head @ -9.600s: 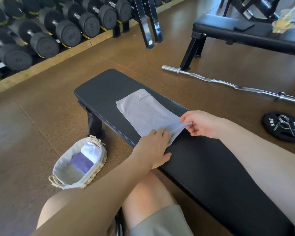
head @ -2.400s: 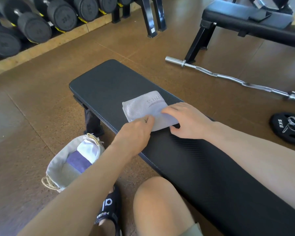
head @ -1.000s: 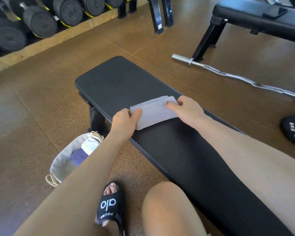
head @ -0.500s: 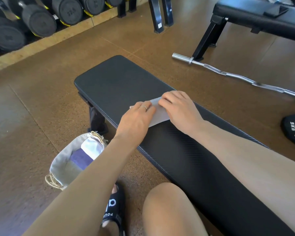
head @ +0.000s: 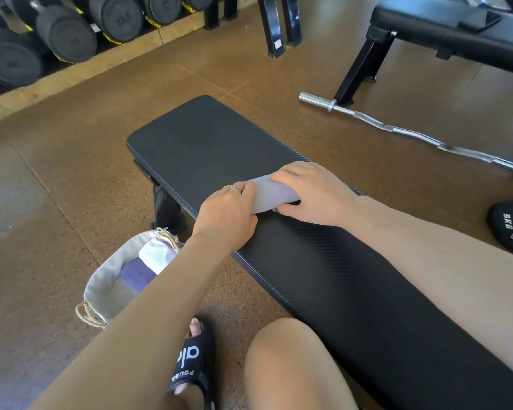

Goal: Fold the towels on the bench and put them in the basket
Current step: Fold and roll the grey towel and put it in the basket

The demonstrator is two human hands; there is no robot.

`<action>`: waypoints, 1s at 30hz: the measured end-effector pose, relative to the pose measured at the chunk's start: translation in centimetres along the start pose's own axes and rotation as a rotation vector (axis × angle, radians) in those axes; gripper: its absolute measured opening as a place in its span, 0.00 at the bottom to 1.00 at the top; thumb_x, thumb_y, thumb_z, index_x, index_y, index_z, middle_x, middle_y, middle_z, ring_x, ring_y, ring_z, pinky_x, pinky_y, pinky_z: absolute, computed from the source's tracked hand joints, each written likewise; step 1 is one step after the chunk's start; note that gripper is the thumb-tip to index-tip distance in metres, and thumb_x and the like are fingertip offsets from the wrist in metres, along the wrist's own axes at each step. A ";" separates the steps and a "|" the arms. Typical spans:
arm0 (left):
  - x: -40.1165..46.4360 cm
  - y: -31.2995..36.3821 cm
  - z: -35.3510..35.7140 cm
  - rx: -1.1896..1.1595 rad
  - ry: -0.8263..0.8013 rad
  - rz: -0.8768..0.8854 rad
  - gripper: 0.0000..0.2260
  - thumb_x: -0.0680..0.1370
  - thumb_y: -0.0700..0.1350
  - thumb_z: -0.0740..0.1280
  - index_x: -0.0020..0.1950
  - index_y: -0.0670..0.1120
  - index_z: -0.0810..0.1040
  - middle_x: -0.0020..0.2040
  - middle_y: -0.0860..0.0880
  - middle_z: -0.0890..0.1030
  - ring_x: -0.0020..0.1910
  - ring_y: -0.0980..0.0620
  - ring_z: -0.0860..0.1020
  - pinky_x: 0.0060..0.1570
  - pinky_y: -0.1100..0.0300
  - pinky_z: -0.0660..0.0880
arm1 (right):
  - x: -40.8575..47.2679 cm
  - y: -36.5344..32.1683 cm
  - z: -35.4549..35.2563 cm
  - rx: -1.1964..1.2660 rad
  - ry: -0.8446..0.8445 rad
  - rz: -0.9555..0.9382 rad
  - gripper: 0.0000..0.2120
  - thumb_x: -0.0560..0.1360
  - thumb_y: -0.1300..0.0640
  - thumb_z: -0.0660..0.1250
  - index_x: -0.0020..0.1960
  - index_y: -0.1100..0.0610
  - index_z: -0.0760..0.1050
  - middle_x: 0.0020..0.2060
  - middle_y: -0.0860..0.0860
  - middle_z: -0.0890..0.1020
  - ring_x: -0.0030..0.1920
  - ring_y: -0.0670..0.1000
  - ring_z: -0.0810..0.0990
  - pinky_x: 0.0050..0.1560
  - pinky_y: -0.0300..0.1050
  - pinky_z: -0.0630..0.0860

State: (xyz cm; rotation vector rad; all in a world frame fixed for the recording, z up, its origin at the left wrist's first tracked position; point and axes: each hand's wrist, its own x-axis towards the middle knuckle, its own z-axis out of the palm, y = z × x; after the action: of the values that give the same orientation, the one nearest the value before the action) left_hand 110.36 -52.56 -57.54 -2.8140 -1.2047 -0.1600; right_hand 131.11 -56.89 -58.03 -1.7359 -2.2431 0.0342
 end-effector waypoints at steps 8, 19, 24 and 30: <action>-1.9 -3.8 -1.5 -0.821 -0.141 -0.454 0.17 0.74 0.50 0.72 0.62 0.53 0.76 0.54 0.53 0.78 0.54 0.52 0.77 0.53 0.56 0.75 | -0.6 -2.5 0.0 0.152 -0.070 0.140 0.12 0.76 0.42 0.64 0.40 0.50 0.71 0.35 0.46 0.74 0.39 0.50 0.72 0.39 0.46 0.65; -8.5 1.1 -4.2 -1.776 -0.190 -0.971 0.15 0.79 0.50 0.71 0.61 0.43 0.79 0.54 0.45 0.86 0.53 0.49 0.85 0.63 0.51 0.77 | -3.5 -11.3 -0.4 0.633 -0.213 0.526 0.19 0.75 0.43 0.64 0.34 0.54 0.66 0.30 0.48 0.74 0.32 0.49 0.72 0.37 0.46 0.68; -12.7 0.0 -6.7 -1.678 -0.210 -0.986 0.13 0.79 0.53 0.71 0.54 0.44 0.80 0.51 0.44 0.85 0.50 0.47 0.85 0.55 0.51 0.81 | -4.9 -16.1 -1.2 0.710 -0.255 0.424 0.19 0.77 0.45 0.66 0.33 0.55 0.69 0.30 0.49 0.76 0.30 0.47 0.72 0.34 0.43 0.67; -18.1 -3.1 -9.7 -1.531 -0.115 -0.964 0.31 0.72 0.57 0.76 0.69 0.48 0.69 0.57 0.44 0.83 0.47 0.47 0.86 0.47 0.48 0.83 | -4.3 -24.2 -1.9 0.931 -0.251 0.388 0.20 0.79 0.43 0.64 0.42 0.59 0.80 0.37 0.49 0.81 0.39 0.47 0.79 0.41 0.45 0.74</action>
State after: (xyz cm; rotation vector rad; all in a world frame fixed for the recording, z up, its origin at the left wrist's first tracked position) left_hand 95.04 -64.51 -50.12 -2.4808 -3.4306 -1.5241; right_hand 109.75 -67.73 -52.29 -1.5912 -1.5331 1.2150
